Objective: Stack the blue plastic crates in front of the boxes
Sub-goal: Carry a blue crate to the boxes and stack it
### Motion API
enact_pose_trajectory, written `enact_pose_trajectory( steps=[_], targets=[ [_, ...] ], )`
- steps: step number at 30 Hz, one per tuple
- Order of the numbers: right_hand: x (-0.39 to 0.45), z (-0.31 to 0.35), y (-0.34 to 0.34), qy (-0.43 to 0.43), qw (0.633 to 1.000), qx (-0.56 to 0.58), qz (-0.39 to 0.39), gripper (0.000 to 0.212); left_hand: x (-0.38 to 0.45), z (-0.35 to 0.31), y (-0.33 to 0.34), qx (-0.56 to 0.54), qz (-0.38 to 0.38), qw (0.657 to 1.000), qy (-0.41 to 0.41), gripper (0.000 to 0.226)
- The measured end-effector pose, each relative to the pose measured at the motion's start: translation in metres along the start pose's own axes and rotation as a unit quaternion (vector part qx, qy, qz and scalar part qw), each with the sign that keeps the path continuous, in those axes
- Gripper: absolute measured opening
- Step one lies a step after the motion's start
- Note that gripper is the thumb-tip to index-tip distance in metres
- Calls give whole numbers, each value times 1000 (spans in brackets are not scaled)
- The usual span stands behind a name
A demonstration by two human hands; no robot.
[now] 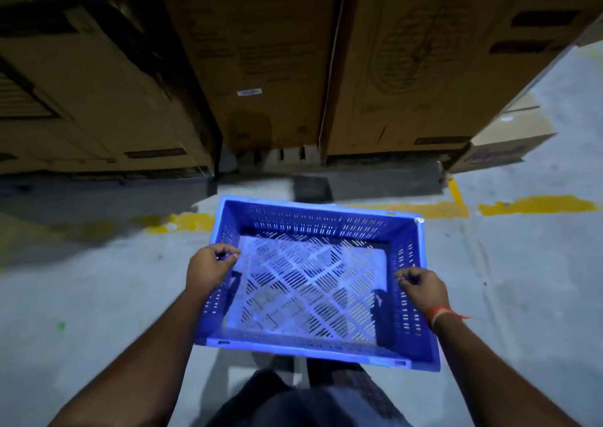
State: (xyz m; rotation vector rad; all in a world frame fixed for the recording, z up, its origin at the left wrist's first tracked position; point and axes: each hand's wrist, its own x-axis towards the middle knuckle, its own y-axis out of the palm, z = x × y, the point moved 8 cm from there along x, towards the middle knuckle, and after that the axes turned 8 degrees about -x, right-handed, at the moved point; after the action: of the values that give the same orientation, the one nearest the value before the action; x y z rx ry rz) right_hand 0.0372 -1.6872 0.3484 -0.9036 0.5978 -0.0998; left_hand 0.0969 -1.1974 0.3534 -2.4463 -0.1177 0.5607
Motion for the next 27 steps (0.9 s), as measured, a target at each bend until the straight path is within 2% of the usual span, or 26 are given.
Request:
enact_pose_trajectory(
  steps=[5, 9, 15, 21, 27],
  targets=[
    [83, -4, 40, -22, 998, -46, 27, 28, 55, 24, 35, 48, -12, 999, -21, 9],
    [145, -2, 91, -30, 996, -56, 61, 22, 108, 66, 63, 72, -15, 997, -27, 13],
    [241, 1, 171, -32, 994, -60, 87, 16, 197, 128, 106, 92, -5, 996, -18, 5],
    [321, 5, 227, -54, 990, -106, 75, 10, 271, 175, 139, 100, -15, 995, -10, 9],
    [360, 4, 268, -53, 986, -147, 57, 8, 311, 217, 155, 102, -28, 994, -33, 17]
  ],
)
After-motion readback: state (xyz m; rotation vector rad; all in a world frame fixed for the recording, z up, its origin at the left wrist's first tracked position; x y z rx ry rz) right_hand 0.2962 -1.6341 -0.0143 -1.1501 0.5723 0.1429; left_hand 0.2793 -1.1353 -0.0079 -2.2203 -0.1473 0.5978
